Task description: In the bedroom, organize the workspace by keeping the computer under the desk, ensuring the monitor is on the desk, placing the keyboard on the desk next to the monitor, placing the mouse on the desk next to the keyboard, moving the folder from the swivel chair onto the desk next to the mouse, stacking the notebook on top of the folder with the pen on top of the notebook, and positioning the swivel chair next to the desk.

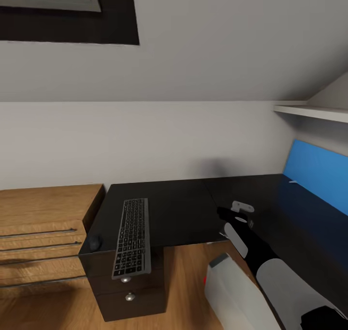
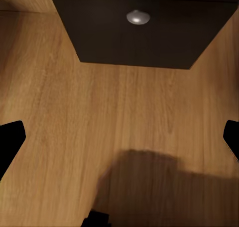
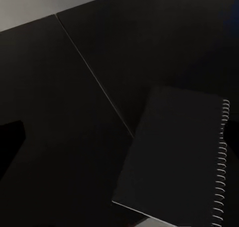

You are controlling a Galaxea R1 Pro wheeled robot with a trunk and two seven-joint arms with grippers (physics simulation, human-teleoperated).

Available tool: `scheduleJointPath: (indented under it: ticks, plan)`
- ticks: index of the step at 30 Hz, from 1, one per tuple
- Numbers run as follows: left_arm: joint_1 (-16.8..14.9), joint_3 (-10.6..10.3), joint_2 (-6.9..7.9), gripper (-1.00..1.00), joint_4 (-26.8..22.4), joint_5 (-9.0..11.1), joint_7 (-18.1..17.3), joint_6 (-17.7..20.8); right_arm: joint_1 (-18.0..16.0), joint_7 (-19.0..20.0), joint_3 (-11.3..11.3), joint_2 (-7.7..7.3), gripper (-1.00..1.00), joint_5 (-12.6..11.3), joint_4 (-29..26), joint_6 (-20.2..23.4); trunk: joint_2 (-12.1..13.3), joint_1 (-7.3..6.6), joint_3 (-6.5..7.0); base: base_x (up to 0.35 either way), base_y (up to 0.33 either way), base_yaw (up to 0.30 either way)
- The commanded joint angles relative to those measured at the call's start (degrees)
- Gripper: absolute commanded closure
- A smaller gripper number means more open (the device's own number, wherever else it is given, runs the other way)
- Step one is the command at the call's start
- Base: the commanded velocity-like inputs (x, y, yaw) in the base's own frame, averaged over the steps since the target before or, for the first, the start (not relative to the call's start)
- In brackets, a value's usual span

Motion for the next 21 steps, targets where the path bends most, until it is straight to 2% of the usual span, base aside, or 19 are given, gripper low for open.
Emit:
scheduleJointPath:
  ticks: [1,10,13,14,17,18,19,20,21]
  plan:
    - [0.0,-0.3,0.09,-1.00,-0.1,0.6,0.4,-0.3,0.0,-0.5,0.4,-0.09,-1.00,-0.3,-0.1,0.3,0.0,0.04,-0.06,0.317,0.006,0.000]
    - [0.0,-0.2,0.14,-1.00,-0.1,0.6,0.4,-0.2,0.0,-0.3,0.5,-0.18,-1.00,0.1,0.4,-1.4,0.0,0.04,-0.06,0.314,0.002,0.000]
    - [0.0,-0.2,0.14,-1.00,-0.1,0.6,0.3,-0.2,0.0,-0.3,0.5,-0.18,-1.00,0.9,1.2,-2.3,0.0,0.04,-0.06,0.207,0.000,0.000]
    - [0.0,0.4,0.15,-1.00,0.0,0.7,0.1,-0.2,0.0,-0.2,0.4,-0.29,-1.00,2.1,2.7,-2.8,0.0,0.04,-0.06,0.084,0.000,0.000]
    - [0.0,1.7,0.13,-1.00,1.7,0.8,-0.1,-0.2,-0.2,-0.1,0.2,-1.09,-1.00,3.9,5.5,-3.5,0.0,0.04,-0.06,0.044,0.000,0.000]
    - [0.0,2.2,0.10,-1.00,3.1,0.7,-0.1,-0.2,-0.7,0.2,0.2,-1.88,-1.00,4.8,7.3,-4.5,0.0,0.04,-0.06,0.022,0.000,0.000]
    - [0.0,2.5,0.08,-1.00,3.7,0.7,-0.2,-0.3,-1.4,0.8,0.2,-2.42,-1.00,5.2,8.6,-5.4,0.0,0.04,-0.06,0.018,0.000,0.000]
    - [0.0,3.0,0.03,-1.00,5.1,0.7,-0.2,-0.4,-3.8,2.9,0.1,-3.70,-1.00,6.0,12.8,-7.6,0.0,0.04,-0.06,0.009,0.000,0.000]
    - [0.0,3.1,0.02,-1.00,5.3,0.7,-0.2,-0.4,-4.8,3.8,0.1,-4.03,-1.00,6.1,14.5,-8.3,0.0,0.04,-0.06,0.007,0.000,0.000]
